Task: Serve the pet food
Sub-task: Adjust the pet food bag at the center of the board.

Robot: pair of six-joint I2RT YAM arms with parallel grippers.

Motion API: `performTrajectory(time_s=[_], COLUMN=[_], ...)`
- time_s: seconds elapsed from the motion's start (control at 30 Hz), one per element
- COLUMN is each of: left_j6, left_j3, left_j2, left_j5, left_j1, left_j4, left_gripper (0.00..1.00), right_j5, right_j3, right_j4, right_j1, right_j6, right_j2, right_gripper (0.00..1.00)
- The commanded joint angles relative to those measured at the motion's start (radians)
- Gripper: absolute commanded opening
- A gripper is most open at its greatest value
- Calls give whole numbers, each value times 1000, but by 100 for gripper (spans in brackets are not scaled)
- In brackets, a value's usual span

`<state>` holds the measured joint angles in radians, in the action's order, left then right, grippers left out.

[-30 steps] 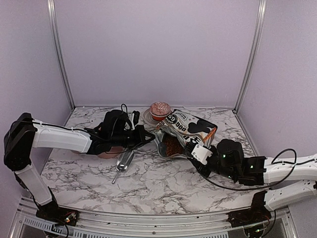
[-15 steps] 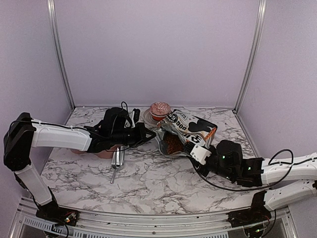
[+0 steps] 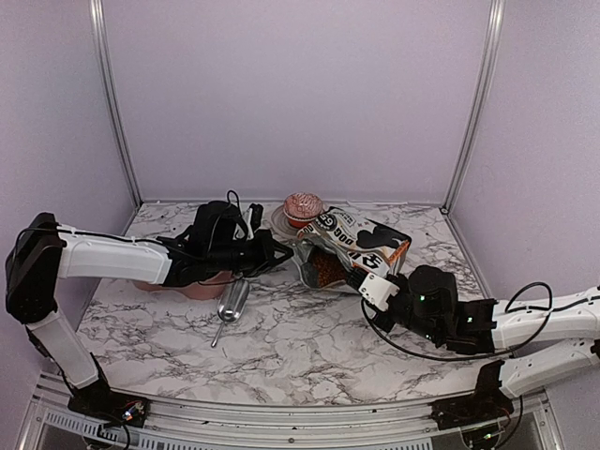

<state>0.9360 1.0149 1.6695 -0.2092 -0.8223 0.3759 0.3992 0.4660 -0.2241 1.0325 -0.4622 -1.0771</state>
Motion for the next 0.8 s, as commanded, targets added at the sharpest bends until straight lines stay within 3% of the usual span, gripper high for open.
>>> performTrajectory(time_s=[0.0, 0.1, 0.43, 0.63, 0.77], left_j6=[-4, -6, -82, -279, -500], left_j3=[55, 53, 11, 14, 34], left_j2=[-100, -103, -192, -279, -369], left_j5=[-22, -21, 31, -5, -24], left_j1=[11, 12, 24, 38, 40], left_j4=[121, 121, 90, 15, -75], left_gripper=[0, 0, 3, 29, 47], right_j5=[57, 60, -47, -121, -148], right_j3=[4, 21, 111, 201, 243], right_j4=[-21, -11, 79, 139, 134], right_j1=[0, 0, 0, 0, 0], right_j6=[1, 5, -17, -64, -86], right_j2=[6, 14, 189, 244, 245], right_gripper=[6, 0, 0, 0, 0])
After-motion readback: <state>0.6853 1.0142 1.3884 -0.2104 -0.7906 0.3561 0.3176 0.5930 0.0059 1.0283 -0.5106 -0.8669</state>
